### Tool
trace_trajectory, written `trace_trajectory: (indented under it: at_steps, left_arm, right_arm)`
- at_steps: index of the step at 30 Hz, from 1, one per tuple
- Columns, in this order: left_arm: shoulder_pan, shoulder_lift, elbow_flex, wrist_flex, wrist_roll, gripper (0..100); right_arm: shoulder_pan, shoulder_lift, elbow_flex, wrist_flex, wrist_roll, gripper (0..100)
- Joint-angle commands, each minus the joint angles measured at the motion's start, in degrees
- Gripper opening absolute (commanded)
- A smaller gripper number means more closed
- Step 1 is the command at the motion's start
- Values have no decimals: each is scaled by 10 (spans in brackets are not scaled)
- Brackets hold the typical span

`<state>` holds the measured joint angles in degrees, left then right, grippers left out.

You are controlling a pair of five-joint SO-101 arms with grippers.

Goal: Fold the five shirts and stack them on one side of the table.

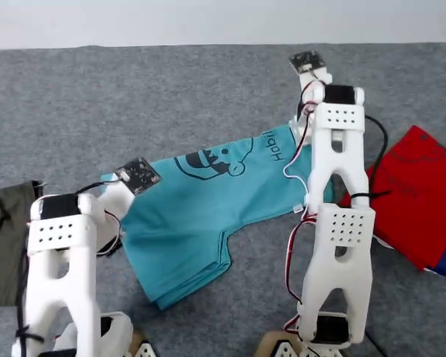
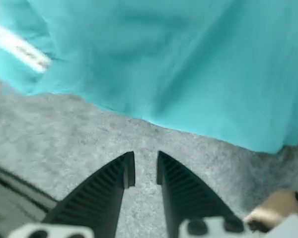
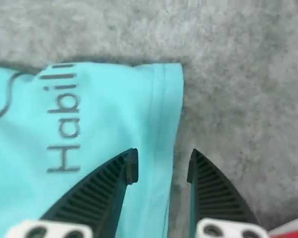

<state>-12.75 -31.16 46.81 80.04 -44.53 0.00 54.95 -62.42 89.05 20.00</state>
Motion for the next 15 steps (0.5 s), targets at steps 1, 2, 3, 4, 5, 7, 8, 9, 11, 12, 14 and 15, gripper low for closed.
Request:
trace_trajectory:
  at_steps: [1,2,3,4,5,7,8,9,11,12,14,15]
  left_arm:
    - [-1,-55,-26,-4,41,55]
    - [0,-70,-25,-4,47,55]
    - [1,-82,-22,-4,54,55]
    - [6,-92,-21,-1,58,59]
    - [16,-98,-17,10,58,73]
    - [46,-101,-8,32,58,123]
    - [65,-101,0,40,59,152]
    - [86,-101,11,46,59,173]
    - [131,-101,30,49,59,189]
    - [152,-101,37,49,59,189]
    - [195,-101,46,49,59,191]
    - [217,-101,51,49,59,192]
  right_arm:
    - [-6,-29,-91,79,-6,174]
    - [-6,-28,-109,104,-6,174]
    - [-6,-27,-120,126,-6,174]
    - [-6,-27,-127,140,-7,174]
    - [-4,-32,-121,141,-8,173]
    - [5,-46,-108,140,-8,173]
    - [6,-56,-105,140,-8,173]
    - [7,-69,-96,140,-8,173]
    - [7,-100,-65,140,-8,173]
    - [7,-118,-47,140,-8,173]
    - [14,-161,3,140,-8,173]
    - [16,-183,28,140,-8,173]
